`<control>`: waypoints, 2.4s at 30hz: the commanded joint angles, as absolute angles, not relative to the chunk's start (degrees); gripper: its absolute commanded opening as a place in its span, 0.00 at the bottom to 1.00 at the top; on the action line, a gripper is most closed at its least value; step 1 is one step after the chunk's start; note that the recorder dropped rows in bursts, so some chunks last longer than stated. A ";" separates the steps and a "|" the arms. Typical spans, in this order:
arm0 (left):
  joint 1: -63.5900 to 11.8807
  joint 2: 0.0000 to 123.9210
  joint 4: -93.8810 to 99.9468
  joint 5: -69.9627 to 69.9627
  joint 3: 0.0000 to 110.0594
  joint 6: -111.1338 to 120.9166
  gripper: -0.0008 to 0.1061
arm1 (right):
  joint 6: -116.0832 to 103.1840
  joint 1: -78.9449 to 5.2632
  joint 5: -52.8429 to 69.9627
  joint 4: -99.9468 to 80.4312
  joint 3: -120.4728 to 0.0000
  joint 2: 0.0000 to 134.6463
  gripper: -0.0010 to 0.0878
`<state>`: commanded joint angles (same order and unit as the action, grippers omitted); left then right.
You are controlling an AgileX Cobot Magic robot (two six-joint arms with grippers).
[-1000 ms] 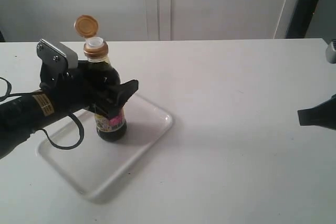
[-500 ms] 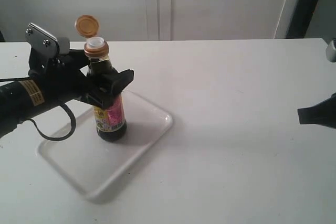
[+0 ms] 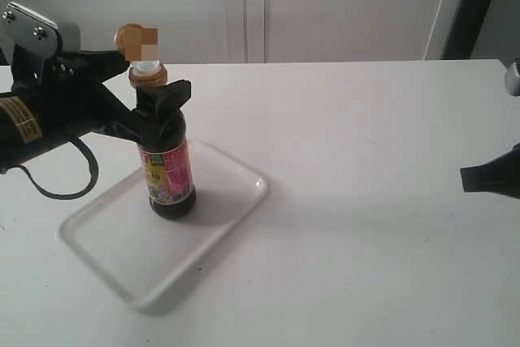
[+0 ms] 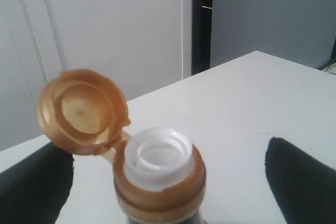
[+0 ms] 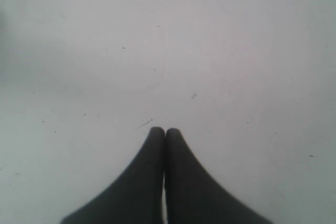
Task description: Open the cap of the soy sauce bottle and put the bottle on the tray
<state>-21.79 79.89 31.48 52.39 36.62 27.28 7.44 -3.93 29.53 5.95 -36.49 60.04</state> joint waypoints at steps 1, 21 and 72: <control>-21.79 79.55 31.45 52.37 36.62 27.18 0.93 | 7.44 -3.93 29.53 5.95 -36.49 60.04 0.01; -21.79 64.11 29.60 35.44 36.73 19.46 0.39 | 7.44 -3.93 26.87 6.17 -36.49 60.04 0.01; -21.79 25.97 13.76 -28.64 35.71 15.27 0.01 | -5.84 -3.93 19.29 -6.73 -25.17 27.11 0.01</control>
<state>-21.79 25.97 13.76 -28.64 35.71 15.27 -5.84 -3.93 19.29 -6.73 -25.17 27.11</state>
